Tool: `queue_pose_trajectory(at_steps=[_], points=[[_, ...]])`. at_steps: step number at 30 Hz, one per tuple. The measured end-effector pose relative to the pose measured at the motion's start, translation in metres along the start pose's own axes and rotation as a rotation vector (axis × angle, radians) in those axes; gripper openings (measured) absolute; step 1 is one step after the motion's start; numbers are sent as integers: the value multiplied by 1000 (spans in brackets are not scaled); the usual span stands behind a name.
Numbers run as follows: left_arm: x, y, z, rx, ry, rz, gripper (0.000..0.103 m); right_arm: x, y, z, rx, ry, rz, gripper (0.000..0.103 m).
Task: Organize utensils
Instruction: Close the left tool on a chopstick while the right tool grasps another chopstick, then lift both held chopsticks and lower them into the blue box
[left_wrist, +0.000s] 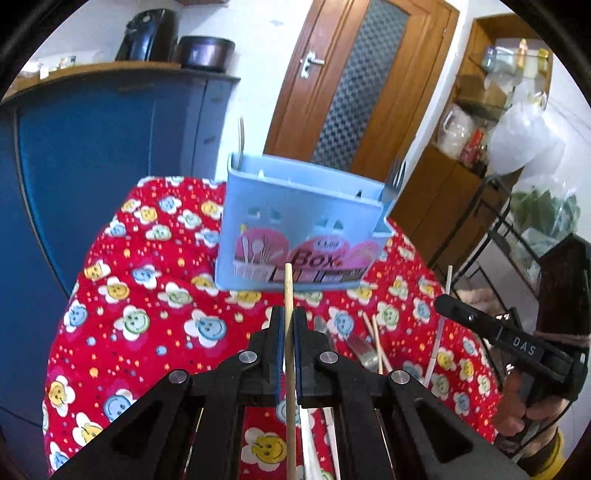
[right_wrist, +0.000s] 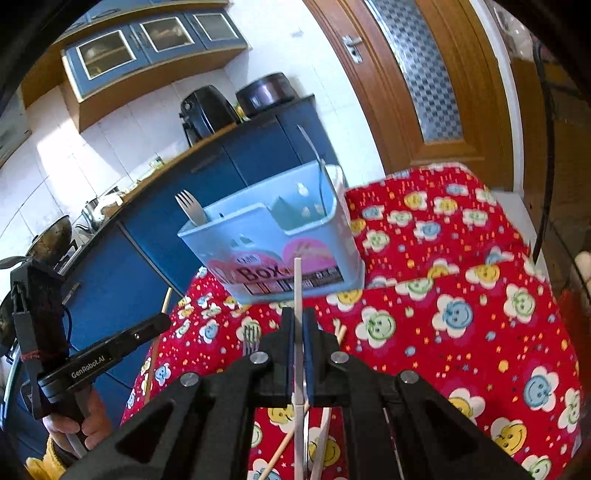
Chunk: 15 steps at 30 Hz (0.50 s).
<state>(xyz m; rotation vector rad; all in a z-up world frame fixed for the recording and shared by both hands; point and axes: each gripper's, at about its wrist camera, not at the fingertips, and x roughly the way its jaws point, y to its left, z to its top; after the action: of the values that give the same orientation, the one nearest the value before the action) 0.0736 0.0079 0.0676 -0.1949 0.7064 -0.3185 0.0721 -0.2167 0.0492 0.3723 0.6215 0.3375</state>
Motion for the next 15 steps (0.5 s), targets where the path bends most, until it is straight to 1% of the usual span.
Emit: queue_pose_trajectory(at_steps=[4,15], points=[[-8,-2,7,1,-51,3,4,-6,7,5,-22,-30,4,6],[-16,-5,34,-36,-141,-15,4,-19,15,21,-53,-88,2,6]])
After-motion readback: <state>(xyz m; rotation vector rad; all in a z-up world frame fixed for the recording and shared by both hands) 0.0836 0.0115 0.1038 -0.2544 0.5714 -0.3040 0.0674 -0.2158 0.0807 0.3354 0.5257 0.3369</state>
